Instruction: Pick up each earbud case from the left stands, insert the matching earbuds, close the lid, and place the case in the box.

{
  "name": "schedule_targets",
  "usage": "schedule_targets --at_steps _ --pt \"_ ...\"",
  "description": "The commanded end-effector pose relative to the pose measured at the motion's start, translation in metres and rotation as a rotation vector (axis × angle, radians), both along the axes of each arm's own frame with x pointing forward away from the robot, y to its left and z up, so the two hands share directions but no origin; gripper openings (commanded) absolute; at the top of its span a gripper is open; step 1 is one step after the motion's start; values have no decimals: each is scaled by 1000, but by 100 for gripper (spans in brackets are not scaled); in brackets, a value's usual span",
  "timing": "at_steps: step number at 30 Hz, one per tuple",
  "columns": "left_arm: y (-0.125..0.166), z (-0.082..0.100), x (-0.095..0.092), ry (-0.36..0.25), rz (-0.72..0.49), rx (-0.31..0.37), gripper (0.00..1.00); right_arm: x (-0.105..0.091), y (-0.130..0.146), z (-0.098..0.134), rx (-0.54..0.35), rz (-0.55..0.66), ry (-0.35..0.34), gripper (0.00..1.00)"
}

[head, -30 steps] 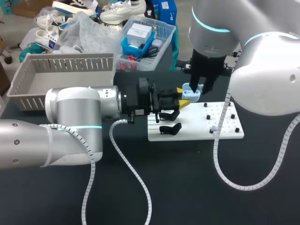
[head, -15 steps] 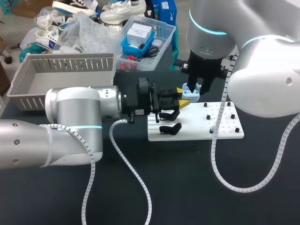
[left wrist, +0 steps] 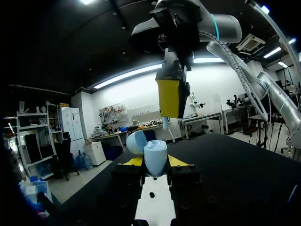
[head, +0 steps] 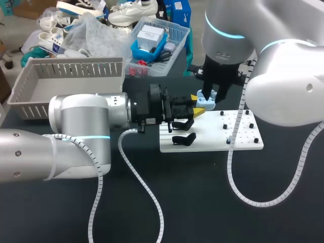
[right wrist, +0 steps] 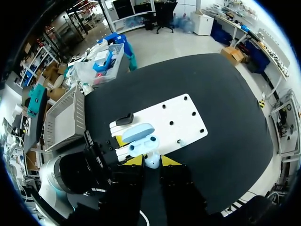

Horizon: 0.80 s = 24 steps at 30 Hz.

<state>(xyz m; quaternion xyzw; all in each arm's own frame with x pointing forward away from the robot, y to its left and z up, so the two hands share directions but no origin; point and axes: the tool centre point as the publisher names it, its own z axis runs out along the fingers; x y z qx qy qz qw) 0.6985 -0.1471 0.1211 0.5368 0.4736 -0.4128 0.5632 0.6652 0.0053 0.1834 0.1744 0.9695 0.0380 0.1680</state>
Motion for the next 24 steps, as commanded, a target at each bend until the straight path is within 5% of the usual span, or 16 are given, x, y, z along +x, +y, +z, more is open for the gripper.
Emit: schedule_targets --at_steps 1,24 --pt "0 -1 0 -1 1 -2 0 2 0 -1 0 1 -1 0" --pt "0 -1 0 -1 1 -2 0 11 1 -7 14 5 3 0"
